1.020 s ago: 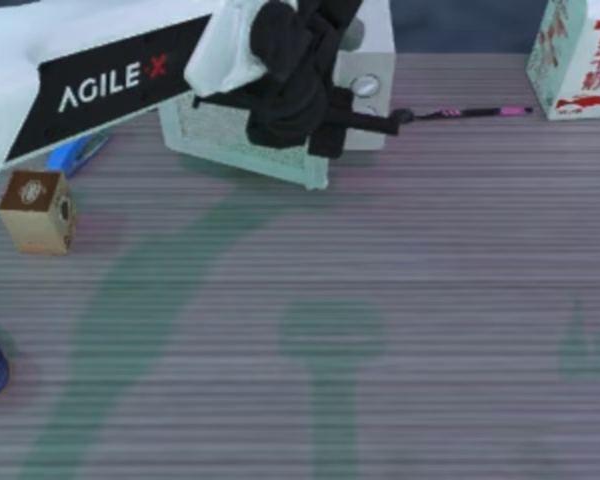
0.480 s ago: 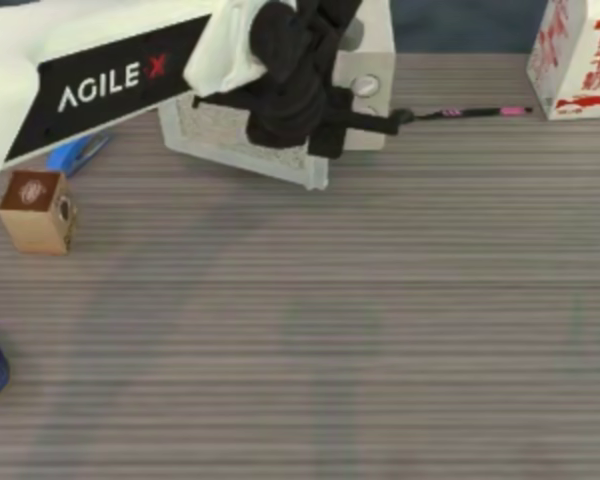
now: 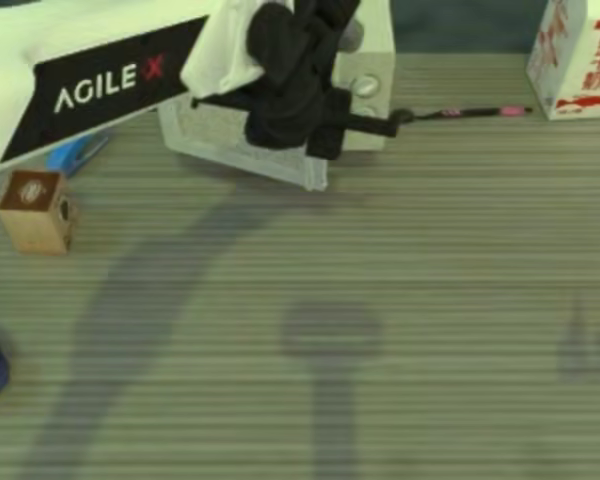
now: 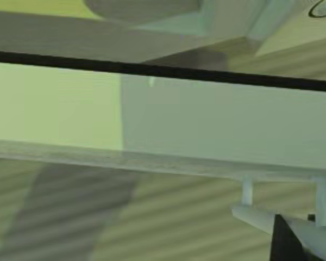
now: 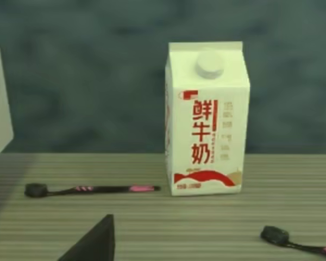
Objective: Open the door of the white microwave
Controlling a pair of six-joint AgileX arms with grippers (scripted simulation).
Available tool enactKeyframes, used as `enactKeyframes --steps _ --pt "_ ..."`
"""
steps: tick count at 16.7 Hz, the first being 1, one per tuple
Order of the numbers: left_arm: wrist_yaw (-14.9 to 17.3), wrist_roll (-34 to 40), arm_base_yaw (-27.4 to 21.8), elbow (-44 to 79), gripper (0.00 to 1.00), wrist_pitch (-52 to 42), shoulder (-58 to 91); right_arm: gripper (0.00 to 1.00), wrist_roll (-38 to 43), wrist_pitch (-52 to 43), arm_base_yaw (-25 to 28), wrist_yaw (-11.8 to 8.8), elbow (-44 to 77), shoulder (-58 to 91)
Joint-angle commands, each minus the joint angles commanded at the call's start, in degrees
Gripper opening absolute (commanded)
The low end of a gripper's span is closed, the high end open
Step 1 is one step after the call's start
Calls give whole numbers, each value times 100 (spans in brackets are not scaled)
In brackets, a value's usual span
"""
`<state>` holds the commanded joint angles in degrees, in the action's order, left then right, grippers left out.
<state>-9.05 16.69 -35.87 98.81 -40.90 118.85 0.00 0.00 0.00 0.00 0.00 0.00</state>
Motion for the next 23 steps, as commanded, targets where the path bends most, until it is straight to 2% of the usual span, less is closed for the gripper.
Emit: enactKeyframes --steps 4,23 --pt "104 -286 90 -314 0 143 -212 100 0 0 0 0 0 0" --pt "106 -292 91 -320 0 146 -216 100 0 0 0 0 0 0"
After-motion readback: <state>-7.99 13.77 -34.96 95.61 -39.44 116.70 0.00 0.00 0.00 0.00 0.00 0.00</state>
